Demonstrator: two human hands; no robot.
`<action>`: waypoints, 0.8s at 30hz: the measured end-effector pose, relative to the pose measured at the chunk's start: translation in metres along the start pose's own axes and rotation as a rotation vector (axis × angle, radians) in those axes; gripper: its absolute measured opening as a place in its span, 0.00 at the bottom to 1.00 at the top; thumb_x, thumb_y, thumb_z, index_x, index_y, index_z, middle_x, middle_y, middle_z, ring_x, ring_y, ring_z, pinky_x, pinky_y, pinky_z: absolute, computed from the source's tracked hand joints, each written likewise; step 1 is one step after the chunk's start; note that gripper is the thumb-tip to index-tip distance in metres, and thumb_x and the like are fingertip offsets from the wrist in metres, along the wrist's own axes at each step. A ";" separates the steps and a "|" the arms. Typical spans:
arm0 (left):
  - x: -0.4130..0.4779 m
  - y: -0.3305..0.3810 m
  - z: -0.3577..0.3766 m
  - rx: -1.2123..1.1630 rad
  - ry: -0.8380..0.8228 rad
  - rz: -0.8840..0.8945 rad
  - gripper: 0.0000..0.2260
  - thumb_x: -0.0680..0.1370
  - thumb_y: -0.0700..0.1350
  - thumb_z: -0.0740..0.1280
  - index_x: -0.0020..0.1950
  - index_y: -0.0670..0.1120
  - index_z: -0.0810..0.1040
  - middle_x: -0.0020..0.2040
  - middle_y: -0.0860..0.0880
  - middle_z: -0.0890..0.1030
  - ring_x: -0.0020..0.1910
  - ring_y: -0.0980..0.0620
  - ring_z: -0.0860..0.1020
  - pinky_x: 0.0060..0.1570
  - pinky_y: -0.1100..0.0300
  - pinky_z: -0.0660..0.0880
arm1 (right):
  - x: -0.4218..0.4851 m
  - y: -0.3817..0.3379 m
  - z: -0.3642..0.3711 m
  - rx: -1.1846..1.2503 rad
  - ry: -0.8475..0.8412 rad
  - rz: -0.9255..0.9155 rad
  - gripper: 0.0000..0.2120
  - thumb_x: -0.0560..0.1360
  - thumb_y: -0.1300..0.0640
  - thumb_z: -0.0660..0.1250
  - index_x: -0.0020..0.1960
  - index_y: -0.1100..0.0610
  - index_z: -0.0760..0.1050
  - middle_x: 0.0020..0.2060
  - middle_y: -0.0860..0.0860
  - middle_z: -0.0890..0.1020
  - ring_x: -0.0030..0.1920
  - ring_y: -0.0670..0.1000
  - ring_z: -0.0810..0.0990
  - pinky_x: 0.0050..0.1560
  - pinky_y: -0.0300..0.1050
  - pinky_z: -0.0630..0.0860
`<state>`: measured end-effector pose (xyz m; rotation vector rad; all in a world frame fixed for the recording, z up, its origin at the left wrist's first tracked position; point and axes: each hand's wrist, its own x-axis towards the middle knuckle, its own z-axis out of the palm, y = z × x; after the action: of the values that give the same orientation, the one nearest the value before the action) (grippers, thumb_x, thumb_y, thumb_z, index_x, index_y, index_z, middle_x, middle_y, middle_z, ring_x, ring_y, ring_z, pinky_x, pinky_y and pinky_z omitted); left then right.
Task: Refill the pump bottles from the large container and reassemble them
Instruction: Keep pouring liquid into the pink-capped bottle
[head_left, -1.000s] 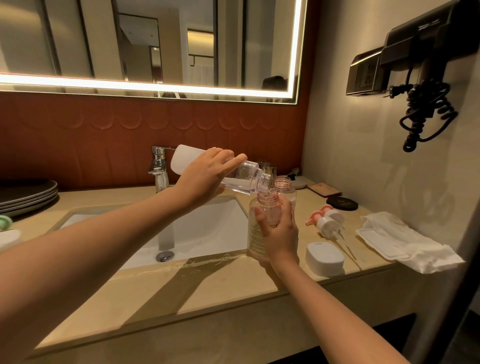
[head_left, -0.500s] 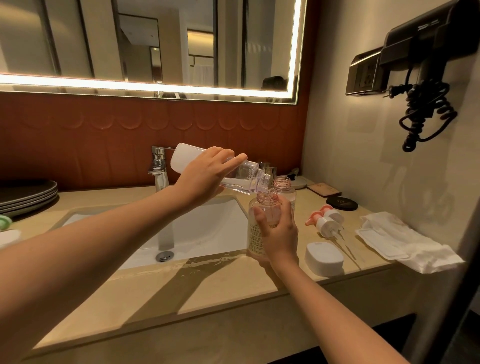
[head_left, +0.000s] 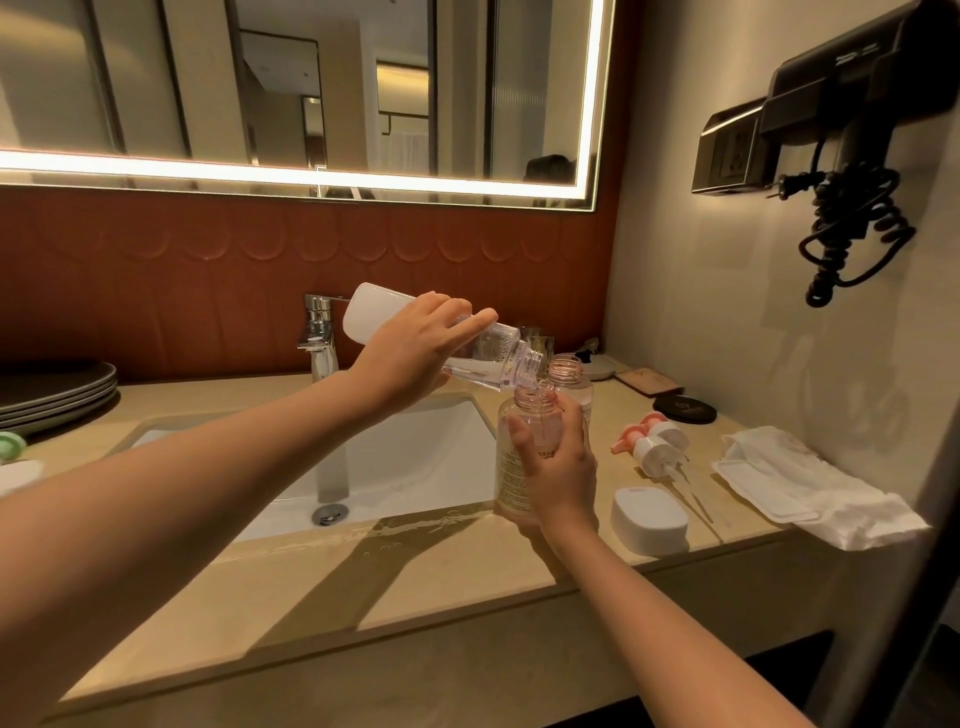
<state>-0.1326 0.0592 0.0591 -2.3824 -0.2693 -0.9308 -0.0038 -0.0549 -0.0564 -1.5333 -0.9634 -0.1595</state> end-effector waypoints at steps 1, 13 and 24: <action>0.000 0.000 0.000 0.002 0.001 0.005 0.33 0.62 0.36 0.78 0.66 0.42 0.72 0.54 0.39 0.78 0.50 0.41 0.76 0.45 0.51 0.77 | 0.000 0.000 0.000 -0.002 -0.001 -0.001 0.36 0.68 0.30 0.57 0.69 0.49 0.62 0.64 0.51 0.74 0.59 0.53 0.76 0.43 0.38 0.72; 0.006 -0.003 -0.001 0.027 0.056 0.081 0.31 0.62 0.33 0.77 0.63 0.41 0.73 0.51 0.39 0.79 0.48 0.41 0.77 0.51 0.47 0.76 | -0.001 -0.003 -0.002 0.009 -0.007 0.002 0.34 0.68 0.34 0.57 0.69 0.50 0.62 0.64 0.52 0.74 0.59 0.53 0.76 0.42 0.38 0.70; 0.008 -0.004 0.000 0.038 0.063 0.086 0.30 0.64 0.33 0.76 0.64 0.42 0.73 0.52 0.40 0.79 0.49 0.41 0.77 0.55 0.44 0.74 | -0.001 0.001 -0.001 -0.004 0.006 0.002 0.35 0.68 0.31 0.57 0.69 0.49 0.62 0.63 0.51 0.74 0.58 0.52 0.76 0.43 0.39 0.71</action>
<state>-0.1282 0.0622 0.0662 -2.3065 -0.1580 -0.9509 -0.0033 -0.0561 -0.0574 -1.5370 -0.9569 -0.1651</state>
